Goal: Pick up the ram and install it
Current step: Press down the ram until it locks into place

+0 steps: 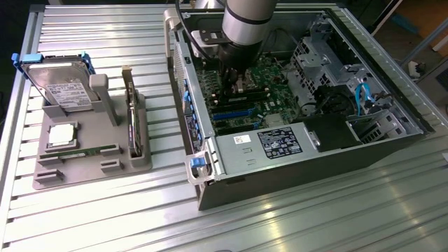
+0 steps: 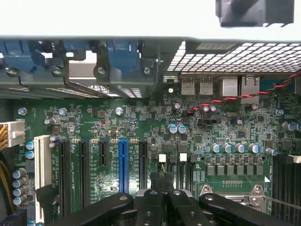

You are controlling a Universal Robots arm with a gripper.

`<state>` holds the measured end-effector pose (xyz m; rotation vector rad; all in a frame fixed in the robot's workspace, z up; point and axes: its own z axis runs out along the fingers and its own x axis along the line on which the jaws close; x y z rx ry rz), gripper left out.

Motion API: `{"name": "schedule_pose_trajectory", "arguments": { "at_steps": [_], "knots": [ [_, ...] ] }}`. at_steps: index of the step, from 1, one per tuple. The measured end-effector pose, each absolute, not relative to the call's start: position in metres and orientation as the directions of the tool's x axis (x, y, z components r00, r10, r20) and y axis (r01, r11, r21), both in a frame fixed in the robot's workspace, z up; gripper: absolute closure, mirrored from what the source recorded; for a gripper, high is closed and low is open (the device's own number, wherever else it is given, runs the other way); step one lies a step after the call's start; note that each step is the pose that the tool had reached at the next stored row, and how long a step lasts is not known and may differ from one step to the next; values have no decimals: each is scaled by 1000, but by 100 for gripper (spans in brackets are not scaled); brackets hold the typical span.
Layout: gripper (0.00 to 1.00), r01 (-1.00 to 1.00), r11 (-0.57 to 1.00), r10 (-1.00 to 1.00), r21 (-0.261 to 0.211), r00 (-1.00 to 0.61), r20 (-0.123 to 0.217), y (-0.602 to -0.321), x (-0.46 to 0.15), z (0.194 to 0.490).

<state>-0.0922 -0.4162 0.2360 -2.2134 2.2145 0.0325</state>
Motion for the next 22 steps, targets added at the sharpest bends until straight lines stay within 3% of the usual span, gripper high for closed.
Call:
{"name": "schedule_pose_trajectory", "arguments": {
  "at_steps": [12, 22],
  "knots": [
    [89, -1000, 0, -1000, 7, -1, -22, -416, -92, 230],
    [89, -1000, 0, -1000, 7, -1, -22, -415, -92, 270]
  ]
}}
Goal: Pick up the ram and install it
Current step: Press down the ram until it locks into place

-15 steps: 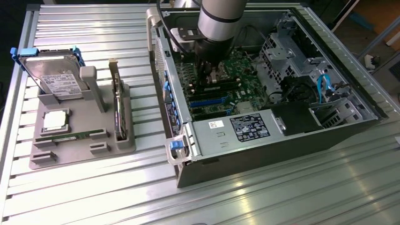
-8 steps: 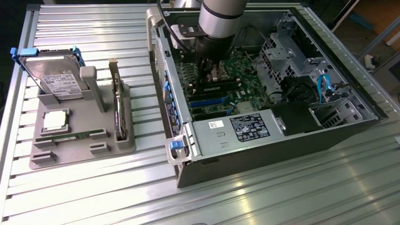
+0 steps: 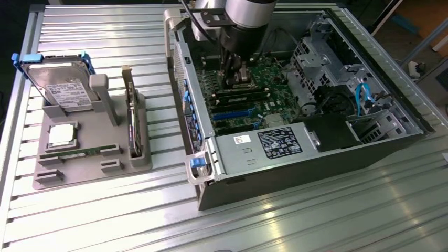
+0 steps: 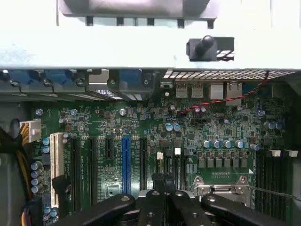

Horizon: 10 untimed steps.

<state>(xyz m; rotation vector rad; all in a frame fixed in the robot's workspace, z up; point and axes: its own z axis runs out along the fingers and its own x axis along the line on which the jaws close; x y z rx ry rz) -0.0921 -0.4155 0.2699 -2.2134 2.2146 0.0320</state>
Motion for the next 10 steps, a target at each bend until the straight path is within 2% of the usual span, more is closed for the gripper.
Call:
{"name": "schedule_pose_trajectory", "arguments": {
  "at_steps": [10],
  "knots": [
    [89, -1000, 0, -1000, 7, -1, -21, -416, -92, 289]
  ]
}}
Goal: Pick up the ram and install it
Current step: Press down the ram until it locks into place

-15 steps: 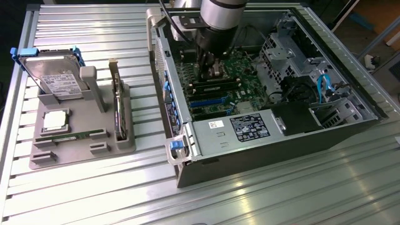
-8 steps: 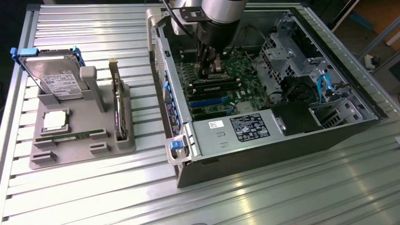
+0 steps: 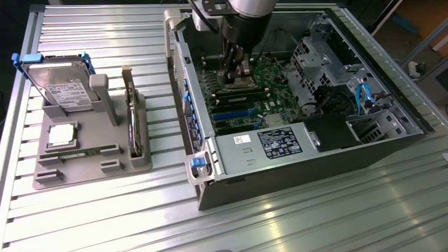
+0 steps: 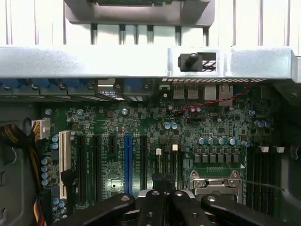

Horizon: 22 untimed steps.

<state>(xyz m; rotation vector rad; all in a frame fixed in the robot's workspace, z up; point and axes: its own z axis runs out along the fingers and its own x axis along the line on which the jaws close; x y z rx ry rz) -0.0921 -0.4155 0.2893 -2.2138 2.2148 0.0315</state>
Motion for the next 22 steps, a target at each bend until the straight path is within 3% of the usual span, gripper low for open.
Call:
{"name": "schedule_pose_trajectory", "arguments": {
  "at_steps": [22],
  "knots": [
    [89, -1000, 0, -1000, 7, -1, -21, -415, -89, 313]
  ]
}}
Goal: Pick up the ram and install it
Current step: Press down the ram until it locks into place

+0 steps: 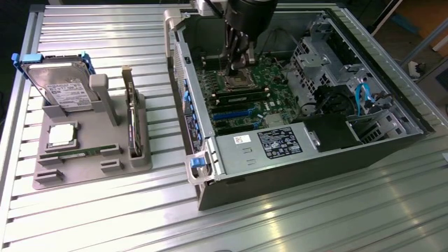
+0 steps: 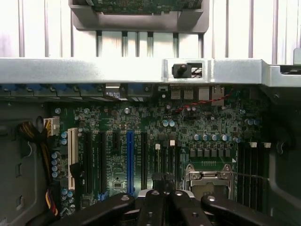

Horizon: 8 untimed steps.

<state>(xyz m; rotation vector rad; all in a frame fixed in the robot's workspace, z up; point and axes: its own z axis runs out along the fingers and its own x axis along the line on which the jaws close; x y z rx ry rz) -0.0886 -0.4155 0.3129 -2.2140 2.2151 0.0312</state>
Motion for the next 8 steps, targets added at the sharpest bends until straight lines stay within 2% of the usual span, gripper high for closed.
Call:
{"name": "schedule_pose_trajectory", "arguments": {
  "at_steps": [8],
  "knots": [
    [89, -1000, 0, -1000, 7, -1, -21, -415, -65, 313]
  ]
}}
